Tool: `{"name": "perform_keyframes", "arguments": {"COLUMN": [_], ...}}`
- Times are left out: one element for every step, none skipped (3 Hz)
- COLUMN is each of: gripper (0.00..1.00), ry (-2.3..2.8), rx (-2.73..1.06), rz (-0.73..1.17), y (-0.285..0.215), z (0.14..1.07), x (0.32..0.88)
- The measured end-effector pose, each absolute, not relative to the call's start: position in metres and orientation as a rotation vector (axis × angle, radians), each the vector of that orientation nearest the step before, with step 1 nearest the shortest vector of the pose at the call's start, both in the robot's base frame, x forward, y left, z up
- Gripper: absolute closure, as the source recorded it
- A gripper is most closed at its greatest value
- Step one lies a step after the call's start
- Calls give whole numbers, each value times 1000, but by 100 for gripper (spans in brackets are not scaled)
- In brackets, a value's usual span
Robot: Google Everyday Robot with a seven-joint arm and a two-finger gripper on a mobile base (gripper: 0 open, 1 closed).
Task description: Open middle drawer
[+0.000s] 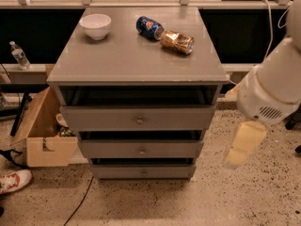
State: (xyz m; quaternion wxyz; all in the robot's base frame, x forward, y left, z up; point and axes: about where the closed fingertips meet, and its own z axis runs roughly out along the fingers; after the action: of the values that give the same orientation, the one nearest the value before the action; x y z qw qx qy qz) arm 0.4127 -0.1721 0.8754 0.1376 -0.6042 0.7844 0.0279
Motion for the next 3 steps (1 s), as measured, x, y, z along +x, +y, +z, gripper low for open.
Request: {"name": "perform_keyframes", "arguments": {"gripper": [0, 0, 0], "ry": [2275, 2275, 2271], "rx": [-1762, -1762, -1780], "rz": [178, 178, 194], "y": [-135, -135, -133], "z": [808, 808, 802], "x": [399, 399, 394]}}
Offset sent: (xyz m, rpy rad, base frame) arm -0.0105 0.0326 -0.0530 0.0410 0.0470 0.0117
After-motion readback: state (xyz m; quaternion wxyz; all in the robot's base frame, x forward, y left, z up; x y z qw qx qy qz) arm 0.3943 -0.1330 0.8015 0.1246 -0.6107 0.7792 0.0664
